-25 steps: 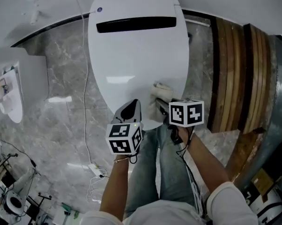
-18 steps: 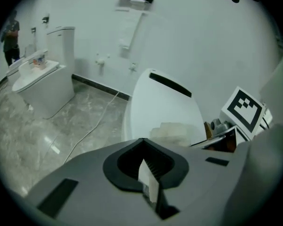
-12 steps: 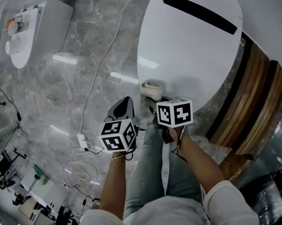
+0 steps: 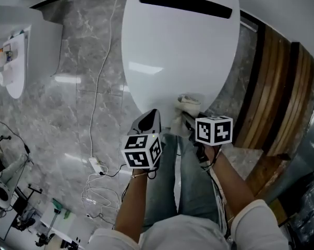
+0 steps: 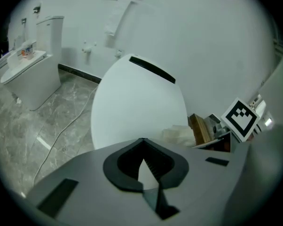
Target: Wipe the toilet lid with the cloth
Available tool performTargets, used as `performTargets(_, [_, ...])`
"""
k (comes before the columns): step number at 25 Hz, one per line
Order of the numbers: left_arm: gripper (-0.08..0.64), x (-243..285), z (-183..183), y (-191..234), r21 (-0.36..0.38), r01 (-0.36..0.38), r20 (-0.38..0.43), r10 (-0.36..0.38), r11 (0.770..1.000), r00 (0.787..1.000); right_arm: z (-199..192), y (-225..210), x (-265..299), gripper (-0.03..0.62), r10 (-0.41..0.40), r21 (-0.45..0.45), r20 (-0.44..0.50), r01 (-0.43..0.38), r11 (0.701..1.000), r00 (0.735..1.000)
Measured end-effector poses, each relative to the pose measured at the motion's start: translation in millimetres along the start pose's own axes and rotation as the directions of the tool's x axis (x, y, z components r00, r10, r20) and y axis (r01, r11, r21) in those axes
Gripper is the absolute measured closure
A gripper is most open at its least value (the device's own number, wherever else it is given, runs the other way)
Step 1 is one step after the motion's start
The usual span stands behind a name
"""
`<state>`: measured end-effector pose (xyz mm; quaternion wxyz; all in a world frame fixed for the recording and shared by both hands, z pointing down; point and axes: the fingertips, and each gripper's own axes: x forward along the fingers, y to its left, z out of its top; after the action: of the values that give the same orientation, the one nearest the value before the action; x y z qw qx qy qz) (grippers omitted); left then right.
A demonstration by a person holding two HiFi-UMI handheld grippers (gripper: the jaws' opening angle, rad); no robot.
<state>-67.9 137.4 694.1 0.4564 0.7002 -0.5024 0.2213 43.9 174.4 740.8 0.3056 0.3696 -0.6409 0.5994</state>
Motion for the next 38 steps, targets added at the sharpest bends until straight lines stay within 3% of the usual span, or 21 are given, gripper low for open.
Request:
performTargets(3, [0.548, 13.2, -7.2, -31.1, 0.041, 0.051, -0.051, -0.049, 0.998, 0.998, -5.6, -34.2, -19.9, 0.494, -0.023, 0.086, 0.051, 0.019, 0.996, 0.998])
performTargets(7, [0.549, 26.7, -18.9, -60.5, 0.114, 0.096, -0.108, -0.084, 0.989, 0.991, -8.4, -52.1, -27.3, 0.494, 0.004, 0.180, 0.113, -0.025, 0.983, 0.994])
performTargets(13, [0.548, 33.5, -20.0, -73.5, 0.173, 0.117, -0.130, -0.096, 0.978, 0.987, -8.8, -54.2, -26.0, 0.494, 0.000, 0.207, 0.152, -0.032, 0.978, 0.988])
performTargets(16, [0.548, 14.5, -7.6, -81.1, 0.173, 0.117, -0.101, -0.101, 0.978, 0.990, 1.0, -35.1, -46.7, 0.494, 0.058, 0.244, 0.189, -0.104, 0.964, 0.980])
performTargets(20, [0.549, -60.5, 32.2, -83.5, 0.174, 0.123, -0.075, -0.111, 0.977, 0.991, 19.1, 37.6, -102.4, 0.495, 0.087, 0.186, 0.209, -0.127, 0.974, 0.974])
performTargets(23, [0.549, -93.0, 99.6, -89.5, 0.208, 0.084, 0.028, -0.092, 0.975, 0.995, 64.0, 76.3, -140.0, 0.495, 0.089, 0.100, 0.251, -0.117, 0.988, 0.964])
performTargets(26, [0.549, -130.2, 162.8, -105.5, 0.203, 0.044, 0.166, -0.079, 0.978, 0.983, 88.0, 104.2, -180.1, 0.495, 0.080, 0.030, 0.302, -0.094, 0.995, 0.950])
performTargets(32, [0.549, -208.2, 271.8, -140.4, 0.142, 0.051, 0.405, -0.106, 0.989, 0.908, 134.8, 163.2, -265.4, 0.494, 0.082, -0.105, 0.444, -0.038, 0.994, 0.892])
performTargets(38, [0.549, -252.8, 334.3, -168.5, 0.149, 0.029, 0.528, -0.104, 0.988, 0.843, 191.2, 208.5, -333.7, 0.494, 0.121, -0.233, 0.545, 0.012, 0.972, 0.829])
